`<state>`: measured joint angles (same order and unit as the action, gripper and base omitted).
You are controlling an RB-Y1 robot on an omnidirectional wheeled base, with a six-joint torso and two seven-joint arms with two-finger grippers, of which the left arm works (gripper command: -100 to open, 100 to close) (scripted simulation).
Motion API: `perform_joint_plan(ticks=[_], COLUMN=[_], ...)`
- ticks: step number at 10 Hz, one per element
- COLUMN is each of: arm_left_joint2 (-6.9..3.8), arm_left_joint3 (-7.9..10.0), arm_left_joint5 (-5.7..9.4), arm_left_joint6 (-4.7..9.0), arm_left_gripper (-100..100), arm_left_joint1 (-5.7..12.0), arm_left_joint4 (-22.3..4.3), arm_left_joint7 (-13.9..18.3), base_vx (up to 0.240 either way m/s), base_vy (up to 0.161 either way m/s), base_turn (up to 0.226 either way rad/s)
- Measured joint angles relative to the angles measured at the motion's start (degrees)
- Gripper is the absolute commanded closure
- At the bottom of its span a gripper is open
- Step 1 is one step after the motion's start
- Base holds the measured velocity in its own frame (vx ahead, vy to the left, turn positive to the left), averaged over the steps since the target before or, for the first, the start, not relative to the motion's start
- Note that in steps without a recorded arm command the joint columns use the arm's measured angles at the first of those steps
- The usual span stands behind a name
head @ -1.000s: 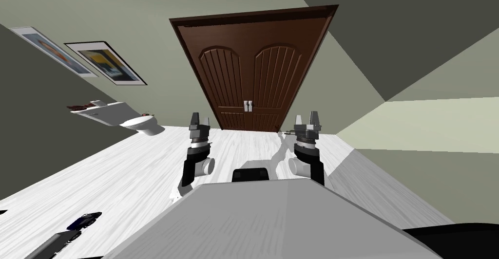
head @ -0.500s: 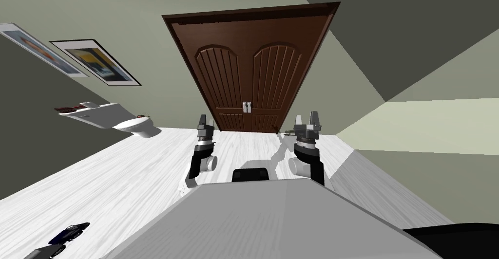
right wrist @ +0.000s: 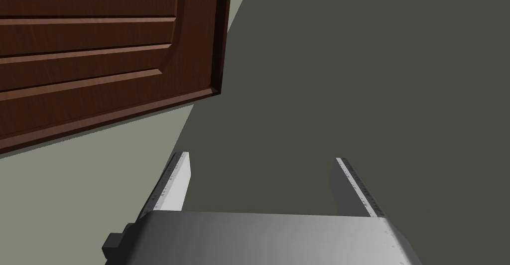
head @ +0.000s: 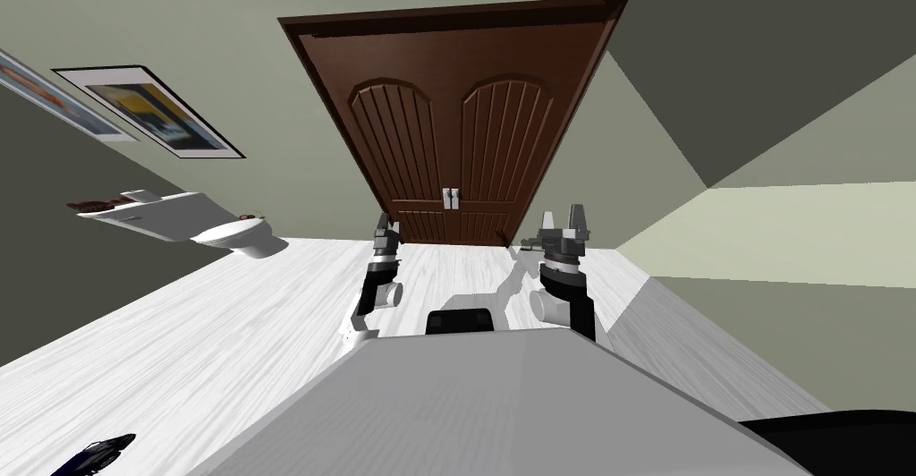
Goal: Pull the door open
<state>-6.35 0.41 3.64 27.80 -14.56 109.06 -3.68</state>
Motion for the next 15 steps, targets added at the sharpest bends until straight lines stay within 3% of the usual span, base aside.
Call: perform_joint_plan(ticks=[5, 7, 9, 15], arm_left_joint2=[-1.17, -1.77, -2.13, -3.6], arm_left_joint3=[-0.26, -0.28, -0.28, -0.53], arm_left_joint5=[0.54, 0.84, 1.01, 1.76], arm_left_joint6=[0.25, -0.26, 0.05, 0.13], arm_left_gripper=[-100, -100, -100, -100], arm_left_joint1=[4.08, 5.27, 6.61, 12.27], arm_left_joint4=[-7.92, -9.98, -12.7, -23.17], arm_left_joint7=[1.42, 2.09, 2.54, 4.34], base_vx=[0.076, 0.07, 0.045, 0.087], base_vy=[-0.022, -0.027, -0.013, -0.028], base_turn=[-0.025, -0.015, -0.013, -0.026])
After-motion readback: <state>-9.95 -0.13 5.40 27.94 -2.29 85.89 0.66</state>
